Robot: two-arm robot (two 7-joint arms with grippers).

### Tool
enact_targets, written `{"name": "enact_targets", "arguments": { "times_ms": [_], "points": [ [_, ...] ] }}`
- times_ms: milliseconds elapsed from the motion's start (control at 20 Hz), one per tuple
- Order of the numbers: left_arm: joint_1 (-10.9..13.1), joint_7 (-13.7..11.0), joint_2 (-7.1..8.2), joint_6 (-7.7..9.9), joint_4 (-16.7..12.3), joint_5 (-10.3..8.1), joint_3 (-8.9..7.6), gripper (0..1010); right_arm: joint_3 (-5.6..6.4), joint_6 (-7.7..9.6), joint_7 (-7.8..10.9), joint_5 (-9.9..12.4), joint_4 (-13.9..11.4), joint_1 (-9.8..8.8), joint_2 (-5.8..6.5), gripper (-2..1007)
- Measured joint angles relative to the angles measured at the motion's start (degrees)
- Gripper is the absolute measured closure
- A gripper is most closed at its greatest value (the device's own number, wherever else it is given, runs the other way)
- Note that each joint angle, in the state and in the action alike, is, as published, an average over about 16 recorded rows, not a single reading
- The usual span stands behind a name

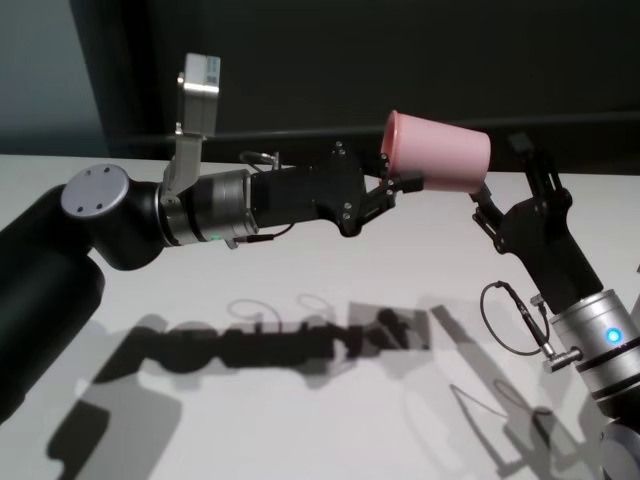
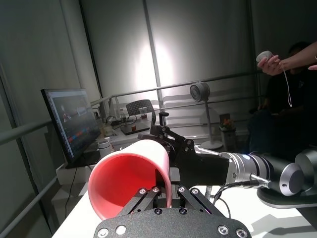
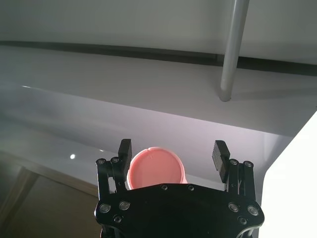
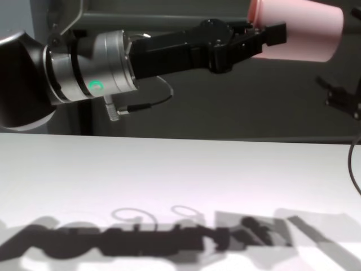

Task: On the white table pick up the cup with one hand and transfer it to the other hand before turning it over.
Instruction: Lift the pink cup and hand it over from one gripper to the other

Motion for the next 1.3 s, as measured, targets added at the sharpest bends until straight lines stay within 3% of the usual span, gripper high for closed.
{"name": "enact_targets", "arguments": {
  "times_ms": [600,1300],
  "points": [
    [0.0,0.0,0.00,0.00,0.0,0.00,0.00,956,-2.01,-0.03,0.84,1.4,0.1,0.21,1.05,3],
    [0.0,0.0,0.00,0.00,0.0,0.00,0.00,956,-3.50,-0.91,2.27,3.0,-0.7,0.34,2.40,3]
  ]
}}
